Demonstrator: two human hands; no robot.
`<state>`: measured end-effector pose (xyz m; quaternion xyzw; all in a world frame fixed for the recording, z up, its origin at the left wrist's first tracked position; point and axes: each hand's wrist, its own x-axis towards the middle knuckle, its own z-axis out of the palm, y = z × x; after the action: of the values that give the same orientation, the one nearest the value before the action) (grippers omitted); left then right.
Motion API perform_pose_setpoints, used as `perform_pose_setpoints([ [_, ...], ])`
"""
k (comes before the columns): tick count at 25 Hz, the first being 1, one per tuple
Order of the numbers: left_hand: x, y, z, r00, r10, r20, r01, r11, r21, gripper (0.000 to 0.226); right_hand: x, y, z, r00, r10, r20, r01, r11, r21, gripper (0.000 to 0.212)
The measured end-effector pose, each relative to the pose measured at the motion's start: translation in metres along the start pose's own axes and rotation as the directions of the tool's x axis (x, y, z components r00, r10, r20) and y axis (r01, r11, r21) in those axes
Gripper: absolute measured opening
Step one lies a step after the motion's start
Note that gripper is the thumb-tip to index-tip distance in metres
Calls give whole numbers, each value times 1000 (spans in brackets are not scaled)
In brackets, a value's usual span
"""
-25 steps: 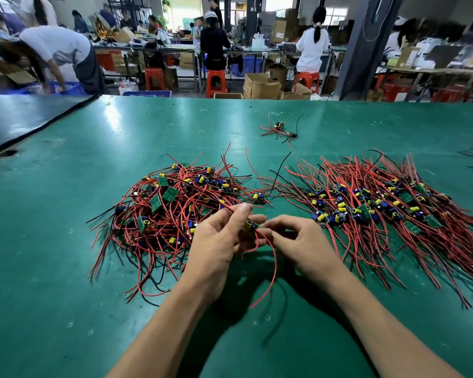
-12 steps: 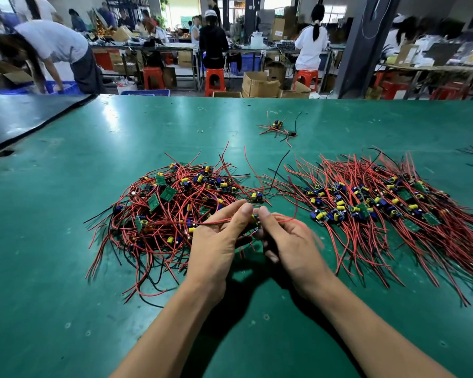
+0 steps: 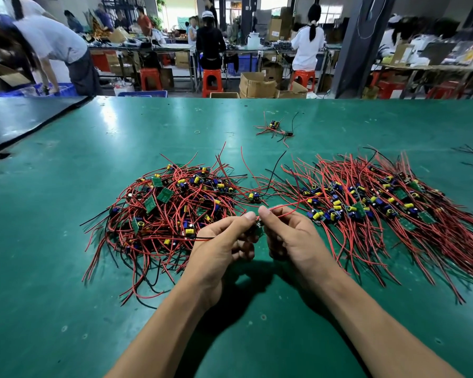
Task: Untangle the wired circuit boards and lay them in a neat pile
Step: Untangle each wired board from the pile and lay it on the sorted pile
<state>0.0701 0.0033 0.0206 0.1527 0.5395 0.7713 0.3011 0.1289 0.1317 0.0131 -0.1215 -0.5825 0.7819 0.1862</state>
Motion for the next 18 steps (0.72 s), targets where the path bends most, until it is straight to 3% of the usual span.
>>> perform_pose_setpoints([
  [4,-1,0,-1,998,-47,49,46,999,18,21,1,-5,-2,999,9,-34,-5,993,114,24],
  [7,-2,0,0,974,-76,212,98,991,-94,16,2,-14,-4,997,81,-16,-74,966,247,24],
  [11,-2,-1,-3,902,-124,414,211,962,-173,39,3,-24,-13,983,182,19,-174,897,407,26],
  [13,-1,1,-3,889,-150,433,246,953,-174,36,2,-23,-16,977,200,69,-211,918,336,28],
  [15,1,2,-1,897,-213,386,289,946,-149,23,0,-19,-14,973,195,124,-218,953,211,31],
  [18,1,-1,0,923,-233,307,283,950,-129,25,-5,-16,-9,962,190,193,-215,970,113,30],
])
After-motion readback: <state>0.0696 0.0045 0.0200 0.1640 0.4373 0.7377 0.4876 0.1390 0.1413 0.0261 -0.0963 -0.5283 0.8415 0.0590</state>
